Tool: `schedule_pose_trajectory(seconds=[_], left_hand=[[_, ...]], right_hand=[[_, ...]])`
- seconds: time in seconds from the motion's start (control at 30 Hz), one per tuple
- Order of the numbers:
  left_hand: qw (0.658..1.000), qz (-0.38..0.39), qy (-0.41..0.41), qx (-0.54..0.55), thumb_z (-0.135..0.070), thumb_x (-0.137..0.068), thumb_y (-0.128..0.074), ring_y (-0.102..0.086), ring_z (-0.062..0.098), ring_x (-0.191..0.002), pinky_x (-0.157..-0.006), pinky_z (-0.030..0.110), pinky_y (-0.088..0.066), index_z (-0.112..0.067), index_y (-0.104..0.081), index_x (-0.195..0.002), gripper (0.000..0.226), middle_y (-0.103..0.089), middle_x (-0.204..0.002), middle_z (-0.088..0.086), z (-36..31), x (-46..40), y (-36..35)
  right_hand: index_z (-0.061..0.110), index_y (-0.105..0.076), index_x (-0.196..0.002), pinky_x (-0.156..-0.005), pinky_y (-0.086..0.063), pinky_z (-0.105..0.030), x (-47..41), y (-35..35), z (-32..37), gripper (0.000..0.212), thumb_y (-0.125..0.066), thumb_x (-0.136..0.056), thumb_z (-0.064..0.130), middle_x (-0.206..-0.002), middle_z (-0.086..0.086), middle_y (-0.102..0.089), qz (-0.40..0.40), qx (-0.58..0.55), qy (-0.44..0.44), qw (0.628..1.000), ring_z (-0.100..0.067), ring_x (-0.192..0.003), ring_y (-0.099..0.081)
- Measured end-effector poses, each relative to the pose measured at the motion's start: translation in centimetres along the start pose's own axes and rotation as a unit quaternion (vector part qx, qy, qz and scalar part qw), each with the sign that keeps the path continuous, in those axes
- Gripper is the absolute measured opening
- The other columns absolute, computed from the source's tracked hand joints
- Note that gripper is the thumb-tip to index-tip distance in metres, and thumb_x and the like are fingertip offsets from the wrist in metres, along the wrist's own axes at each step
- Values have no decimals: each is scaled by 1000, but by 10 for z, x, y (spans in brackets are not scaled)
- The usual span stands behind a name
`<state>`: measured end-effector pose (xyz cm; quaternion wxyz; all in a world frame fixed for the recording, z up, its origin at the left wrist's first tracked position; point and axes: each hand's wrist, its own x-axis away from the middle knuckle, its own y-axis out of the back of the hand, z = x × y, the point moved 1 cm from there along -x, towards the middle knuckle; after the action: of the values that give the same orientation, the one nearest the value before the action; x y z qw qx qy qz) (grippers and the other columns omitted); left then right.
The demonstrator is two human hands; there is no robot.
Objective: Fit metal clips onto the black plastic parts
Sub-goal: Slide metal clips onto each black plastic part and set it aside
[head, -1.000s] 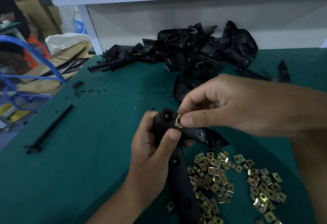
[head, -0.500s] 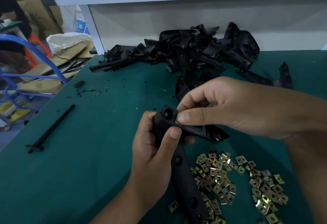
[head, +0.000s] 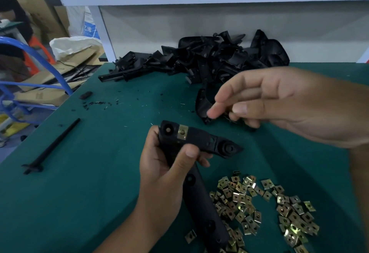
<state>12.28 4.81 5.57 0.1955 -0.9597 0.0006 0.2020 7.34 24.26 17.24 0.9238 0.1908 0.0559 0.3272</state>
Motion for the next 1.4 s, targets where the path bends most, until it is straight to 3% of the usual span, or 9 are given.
schedule_pose_trajectory(seconds=[0.13, 0.4, 0.47, 0.57, 0.77, 0.93, 1.03, 1.2, 1.4], left_hand=[[1000, 5, 25, 3, -37, -64, -93, -72, 21, -76, -70, 28, -57, -10, -44, -92, 62, -77, -99, 14, 2, -2, 1], [997, -19, 69, 12, -40, -46, -99, -74, 16, -73, -65, 21, -56, 1, -51, -99, 82, -77, -86, 8, 4, -7, 6], [996, -10, 85, 5, -27, -44, -100, -75, 14, -79, -68, 19, -56, -6, -58, -98, 72, -77, -86, 5, 7, -9, 8], [996, 8, 94, 2, -12, -51, -88, -75, 11, -87, -69, 18, -55, -33, -68, -83, 43, -78, -91, 3, 8, -10, 7], [996, 19, 86, 5, -12, -52, -87, -75, 12, -86, -69, 19, -57, -41, -69, -77, 42, -78, -87, 3, 8, -10, 4], [997, -1, 76, -4, -38, -50, -99, -73, 22, -71, -66, 25, -56, -13, -66, -89, 57, -74, -78, 11, 7, -11, 5], [997, 4, 82, 12, -35, -57, -97, -72, 21, -67, -65, 24, -56, 12, -55, -94, 73, -73, -73, 14, 8, -11, 4], [996, 12, 81, 16, -32, -62, -94, -72, 20, -64, -65, 22, -56, 11, -55, -92, 65, -72, -69, 13, 6, -10, 5], [996, 5, 88, 23, -33, -60, -95, -72, 21, -63, -64, 23, -56, 10, -54, -92, 67, -72, -69, 15, 7, -10, 4]], right_hand=[[21, -67, -110, -83, -52, -12, 2, 2, 1, 25, -69, -86, 16, -111, 7, -77, 2, 18, 12, 1000, -8, -105, -71], [32, -73, -96, -72, -59, -19, -4, -2, -1, 28, -81, -70, 26, -101, 0, -78, -6, 4, 25, 1000, -11, -88, -75], [34, -73, -96, -61, -54, -16, -4, -2, -2, 27, -81, -70, 31, -97, 1, -78, -11, 1, 23, 1000, -6, -80, -72], [30, -74, -96, -60, -51, -15, -5, -2, -2, 24, -78, -73, 33, -92, 3, -77, -12, 7, 27, 1000, -2, -76, -68], [28, -76, -95, -62, -50, -15, -3, -3, -1, 19, -68, -80, 35, -86, 5, -75, -29, 28, 36, 999, 0, -78, -68], [25, -76, -100, -63, -51, -13, -3, -4, -3, 19, -65, -84, 28, -91, 4, -77, -23, 41, 25, 999, -1, -81, -72], [24, -73, -106, -61, -51, -15, -4, -3, -6, 23, -66, -84, 25, -97, 4, -77, -19, 33, 15, 999, -10, -93, -74], [22, -69, -110, -61, -51, -15, -3, -2, -4, 26, -70, -84, 23, -102, 4, -77, -17, 23, 14, 999, -14, -96, -75], [23, -75, -90, -59, -51, -16, -3, -3, -1, 12, -74, -79, 26, -99, -1, -78, -19, 16, 36, 999, -11, -89, -74]])
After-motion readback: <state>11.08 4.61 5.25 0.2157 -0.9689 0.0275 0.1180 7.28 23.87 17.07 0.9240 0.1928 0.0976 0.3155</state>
